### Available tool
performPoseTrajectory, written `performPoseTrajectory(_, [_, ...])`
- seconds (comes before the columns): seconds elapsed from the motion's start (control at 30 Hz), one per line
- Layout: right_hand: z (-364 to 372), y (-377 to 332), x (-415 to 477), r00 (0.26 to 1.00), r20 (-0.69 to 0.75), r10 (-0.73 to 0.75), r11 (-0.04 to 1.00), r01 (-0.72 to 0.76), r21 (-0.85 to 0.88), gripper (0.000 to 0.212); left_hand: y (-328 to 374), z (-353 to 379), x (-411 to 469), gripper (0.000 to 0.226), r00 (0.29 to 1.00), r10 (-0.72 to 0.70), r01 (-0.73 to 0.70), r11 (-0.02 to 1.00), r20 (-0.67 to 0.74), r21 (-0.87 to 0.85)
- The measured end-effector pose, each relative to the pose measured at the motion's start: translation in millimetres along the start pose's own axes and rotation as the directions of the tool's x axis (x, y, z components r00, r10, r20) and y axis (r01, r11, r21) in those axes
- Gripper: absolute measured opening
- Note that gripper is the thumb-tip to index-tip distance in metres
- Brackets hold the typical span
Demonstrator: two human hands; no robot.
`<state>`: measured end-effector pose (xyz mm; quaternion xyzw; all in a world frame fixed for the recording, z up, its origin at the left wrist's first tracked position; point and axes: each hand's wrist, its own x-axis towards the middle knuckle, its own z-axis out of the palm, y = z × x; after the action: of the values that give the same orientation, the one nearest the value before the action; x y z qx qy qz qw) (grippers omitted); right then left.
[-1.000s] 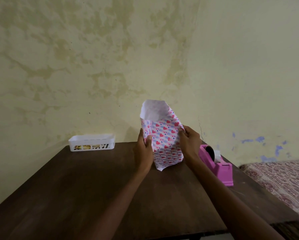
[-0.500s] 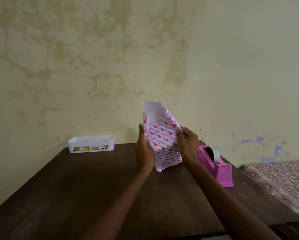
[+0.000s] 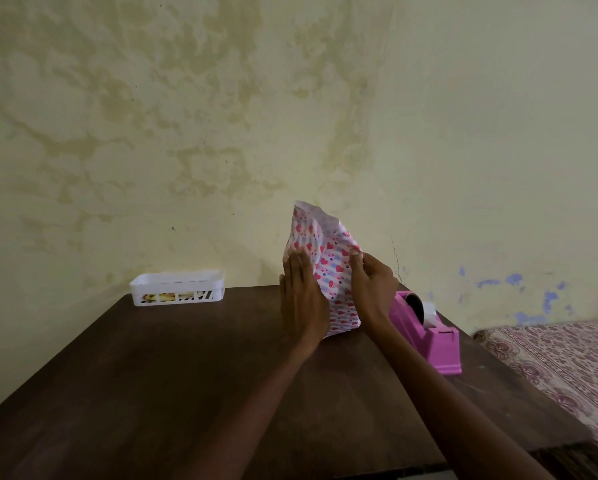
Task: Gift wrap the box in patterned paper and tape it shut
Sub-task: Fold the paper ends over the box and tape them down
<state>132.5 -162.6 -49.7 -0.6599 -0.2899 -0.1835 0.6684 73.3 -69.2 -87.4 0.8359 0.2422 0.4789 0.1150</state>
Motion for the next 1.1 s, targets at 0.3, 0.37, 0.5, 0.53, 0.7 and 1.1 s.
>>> performPoseTrajectory(0.3, [-5, 4, 1, 0.999, -0.002, 0.044, 0.999, -0.044, 0.026, 0.036, 11, -14, 4, 0.054, 0.998, -0.051, 0.056, 0.989, 0.036, -0.140])
performPoseTrajectory(0.37, [-7, 3, 1, 0.998, -0.004, 0.066, 0.997, -0.066, 0.040, 0.036, 12, -27, 7, 0.032, 0.993, -0.114, 0.096, 0.942, -0.038, -0.322])
performPoseTrajectory(0.5, [-7, 1, 0, 0.995, -0.002, 0.099, 0.994, -0.099, 0.042, 0.032, 1, -37, 12, 0.035, 0.971, -0.204, 0.117, 0.859, -0.125, -0.498])
performPoseTrajectory(0.53, [-6, 2, 1, 0.994, -0.002, 0.106, 0.993, -0.105, 0.053, 0.031, -4, -37, 13, 0.044, 0.960, -0.250, 0.143, 0.826, -0.127, -0.544])
performPoseTrajectory(0.7, [-7, 4, 2, 0.990, -0.023, 0.141, 0.986, -0.138, 0.096, 0.034, -18, -35, 20, 0.099, 0.895, -0.401, 0.423, 0.627, 0.195, -0.654])
performPoseTrajectory(1.1, [-6, 9, 1, 0.984, 0.069, 0.166, 0.976, -0.153, -0.154, 0.087, -16, -37, 38, 0.087, 0.888, -0.293, 0.437, 0.779, 0.355, -0.449])
